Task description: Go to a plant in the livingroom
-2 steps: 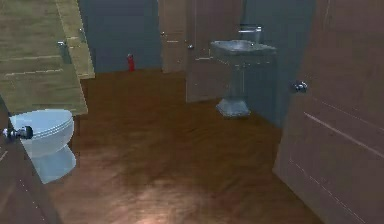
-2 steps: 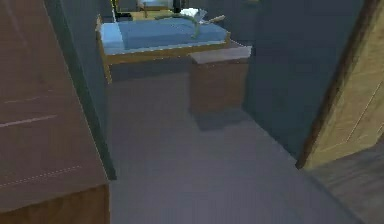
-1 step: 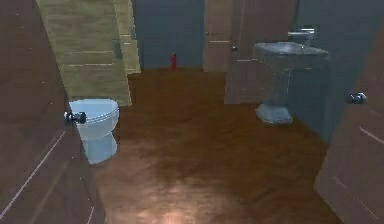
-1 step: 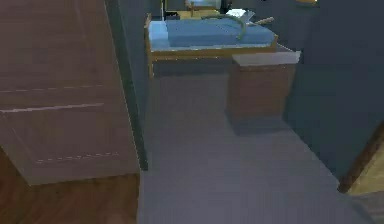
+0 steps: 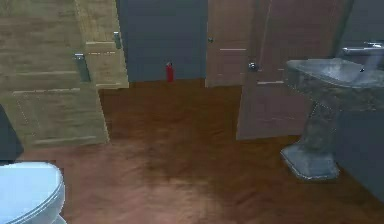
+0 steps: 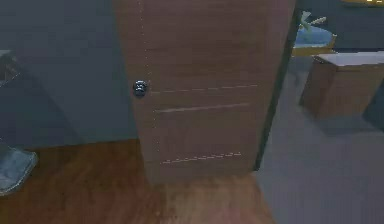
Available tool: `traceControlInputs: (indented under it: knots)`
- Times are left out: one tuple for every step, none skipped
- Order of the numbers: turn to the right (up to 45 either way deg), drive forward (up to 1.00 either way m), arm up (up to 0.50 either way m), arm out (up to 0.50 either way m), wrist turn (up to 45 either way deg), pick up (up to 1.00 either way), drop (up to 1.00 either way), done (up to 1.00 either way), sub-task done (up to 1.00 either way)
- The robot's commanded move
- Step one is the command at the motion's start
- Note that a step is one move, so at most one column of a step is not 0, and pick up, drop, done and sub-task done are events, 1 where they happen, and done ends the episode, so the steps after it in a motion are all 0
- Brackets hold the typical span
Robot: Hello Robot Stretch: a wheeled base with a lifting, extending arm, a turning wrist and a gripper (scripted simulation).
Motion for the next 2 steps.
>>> traceControlInputs:
  knots:
    - [0.0,1.0,0.0,0.0,0.0,0.0,0.0,0.0,0.0]
    - [-3.0,0.0,0.0,0.0,0.0,0.0,0.0,0.0,0.0]
